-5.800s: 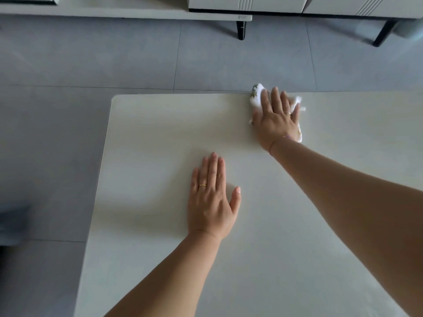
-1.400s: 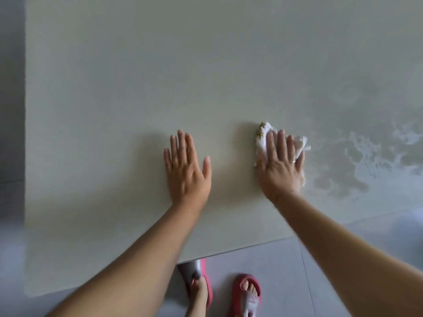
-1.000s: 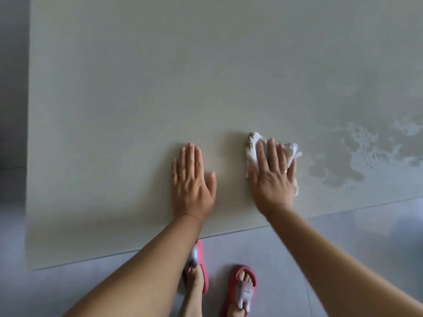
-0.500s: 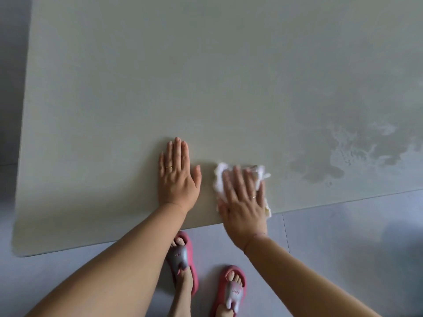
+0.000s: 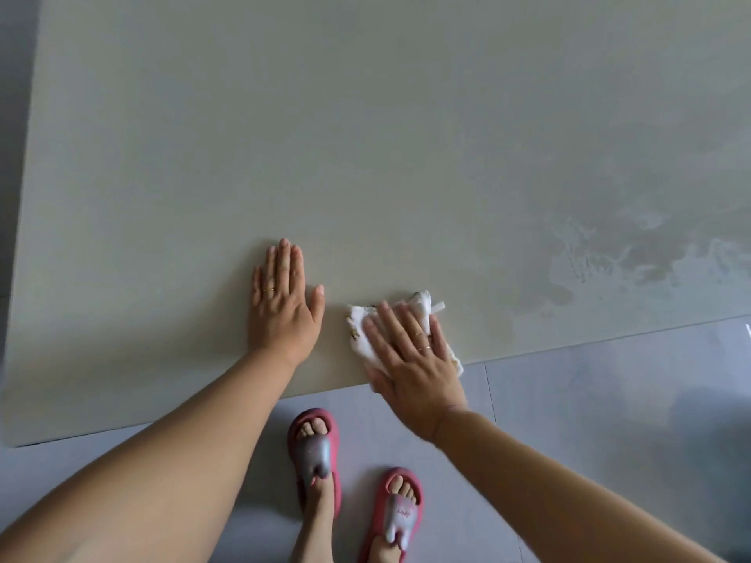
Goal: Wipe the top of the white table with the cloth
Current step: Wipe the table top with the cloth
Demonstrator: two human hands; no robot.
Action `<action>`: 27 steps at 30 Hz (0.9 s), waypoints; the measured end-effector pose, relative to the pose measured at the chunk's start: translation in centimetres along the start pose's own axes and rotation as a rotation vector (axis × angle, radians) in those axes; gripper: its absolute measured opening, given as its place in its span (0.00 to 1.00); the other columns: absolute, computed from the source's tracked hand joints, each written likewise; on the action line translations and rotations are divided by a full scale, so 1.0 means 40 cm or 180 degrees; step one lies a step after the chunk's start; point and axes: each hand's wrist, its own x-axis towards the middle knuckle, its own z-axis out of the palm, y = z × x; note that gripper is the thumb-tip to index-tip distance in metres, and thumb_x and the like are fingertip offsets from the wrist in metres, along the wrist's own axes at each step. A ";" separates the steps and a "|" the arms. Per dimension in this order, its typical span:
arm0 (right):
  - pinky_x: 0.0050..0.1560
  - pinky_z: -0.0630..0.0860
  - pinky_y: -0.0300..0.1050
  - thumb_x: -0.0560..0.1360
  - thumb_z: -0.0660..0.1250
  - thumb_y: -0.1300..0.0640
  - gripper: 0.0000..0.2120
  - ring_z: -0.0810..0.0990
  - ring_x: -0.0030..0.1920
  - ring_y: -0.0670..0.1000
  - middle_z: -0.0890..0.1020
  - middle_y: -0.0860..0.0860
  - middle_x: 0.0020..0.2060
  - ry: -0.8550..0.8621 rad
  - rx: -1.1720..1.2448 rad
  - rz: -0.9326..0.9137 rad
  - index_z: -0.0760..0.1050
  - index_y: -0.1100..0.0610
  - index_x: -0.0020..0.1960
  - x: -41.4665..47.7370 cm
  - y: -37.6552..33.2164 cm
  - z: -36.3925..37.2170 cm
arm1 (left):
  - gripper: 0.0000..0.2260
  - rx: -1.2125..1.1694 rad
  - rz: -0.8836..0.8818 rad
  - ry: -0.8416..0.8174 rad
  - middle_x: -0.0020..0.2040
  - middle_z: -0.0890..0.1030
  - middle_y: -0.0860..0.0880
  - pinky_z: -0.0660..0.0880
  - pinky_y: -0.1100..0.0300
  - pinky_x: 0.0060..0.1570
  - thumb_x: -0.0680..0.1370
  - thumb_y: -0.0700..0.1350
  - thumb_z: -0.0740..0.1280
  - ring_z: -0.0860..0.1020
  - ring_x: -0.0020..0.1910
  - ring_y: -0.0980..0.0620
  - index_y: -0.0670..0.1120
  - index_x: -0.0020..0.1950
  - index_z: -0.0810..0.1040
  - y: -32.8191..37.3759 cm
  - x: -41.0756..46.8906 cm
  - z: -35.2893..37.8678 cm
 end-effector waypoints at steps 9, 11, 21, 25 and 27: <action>0.73 0.36 0.55 0.75 0.37 0.40 0.31 0.39 0.76 0.51 0.43 0.48 0.77 0.0119 0.0168 0.1855 0.39 0.45 0.76 0.058 0.119 -0.037 | 0.28 -0.0309 0.0261 0.0180 0.77 0.57 0.41 0.46 0.49 0.74 0.78 0.51 0.55 0.55 0.76 0.43 0.40 0.76 0.58 0.115 0.081 -0.021; 0.74 0.40 0.57 0.77 0.44 0.41 0.30 0.45 0.77 0.54 0.48 0.50 0.77 0.0094 0.0095 0.1121 0.46 0.48 0.77 0.056 0.064 -0.025 | 0.27 -0.0338 0.0343 0.0145 0.77 0.55 0.42 0.44 0.50 0.74 0.80 0.51 0.56 0.52 0.77 0.45 0.41 0.76 0.55 0.158 0.115 -0.012; 0.74 0.37 0.55 0.79 0.46 0.42 0.28 0.40 0.76 0.49 0.44 0.47 0.77 0.0147 0.0225 0.2183 0.39 0.45 0.75 0.150 0.253 -0.086 | 0.30 -0.0145 0.0577 -0.0097 0.76 0.57 0.42 0.49 0.48 0.74 0.79 0.56 0.51 0.56 0.76 0.43 0.40 0.76 0.57 0.187 0.144 0.008; 0.73 0.45 0.57 0.78 0.49 0.42 0.29 0.50 0.76 0.55 0.52 0.49 0.76 0.0032 -0.0002 0.0717 0.49 0.47 0.76 0.150 0.139 -0.067 | 0.30 -0.0087 0.0624 -0.0100 0.75 0.61 0.40 0.56 0.44 0.72 0.77 0.54 0.51 0.60 0.74 0.41 0.39 0.74 0.61 0.186 0.144 0.002; 0.74 0.47 0.55 0.78 0.46 0.41 0.28 0.50 0.76 0.53 0.52 0.47 0.76 -0.0155 -0.0249 0.0083 0.48 0.45 0.77 0.159 0.221 -0.097 | 0.30 -0.0091 0.0643 -0.0124 0.75 0.61 0.40 0.58 0.43 0.72 0.77 0.54 0.52 0.60 0.74 0.41 0.39 0.74 0.61 0.182 0.143 0.005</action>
